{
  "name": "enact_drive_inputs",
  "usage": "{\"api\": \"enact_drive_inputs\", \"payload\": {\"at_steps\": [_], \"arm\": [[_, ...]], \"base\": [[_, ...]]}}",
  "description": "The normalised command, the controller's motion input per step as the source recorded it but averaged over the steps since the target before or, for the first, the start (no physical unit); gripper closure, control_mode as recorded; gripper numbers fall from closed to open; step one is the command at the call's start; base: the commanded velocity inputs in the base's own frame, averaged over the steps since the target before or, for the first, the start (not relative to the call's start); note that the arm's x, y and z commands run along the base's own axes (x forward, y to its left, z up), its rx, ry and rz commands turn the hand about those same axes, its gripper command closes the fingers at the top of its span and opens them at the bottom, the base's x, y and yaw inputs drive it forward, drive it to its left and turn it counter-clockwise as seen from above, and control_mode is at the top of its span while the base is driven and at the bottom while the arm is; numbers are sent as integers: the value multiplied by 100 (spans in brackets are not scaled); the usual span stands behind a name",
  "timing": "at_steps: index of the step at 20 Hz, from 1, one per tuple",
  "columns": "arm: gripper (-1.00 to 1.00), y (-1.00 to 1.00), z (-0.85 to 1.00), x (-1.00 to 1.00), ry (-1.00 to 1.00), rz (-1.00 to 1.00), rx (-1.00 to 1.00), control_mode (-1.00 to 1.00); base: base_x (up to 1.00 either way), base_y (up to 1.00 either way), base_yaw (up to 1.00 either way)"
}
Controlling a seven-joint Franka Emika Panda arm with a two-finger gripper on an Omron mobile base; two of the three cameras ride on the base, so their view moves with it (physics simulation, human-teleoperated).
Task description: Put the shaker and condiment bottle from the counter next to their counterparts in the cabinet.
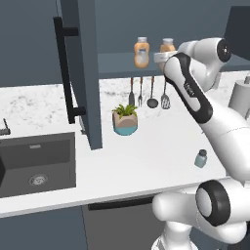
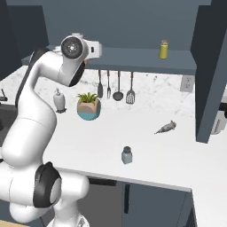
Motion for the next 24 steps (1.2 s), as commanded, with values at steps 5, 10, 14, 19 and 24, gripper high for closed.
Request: {"api": "enact_drive_inputs", "payload": {"at_steps": [5,10,14,19,24], "arm": [[100,0,-17,14,-7,0,0,-100],[100,-1,-8,9,-2,0,0,-100],[100,-11,0,43,4,0,4,-100],[100,-18,0,43,0,0,2,-100],[100,-11,-4,22,-1,0,0,-100]], "base": [[0,0,0],[0,0,0],[0,0,0],[0,0,0],[0,0,0]]}}
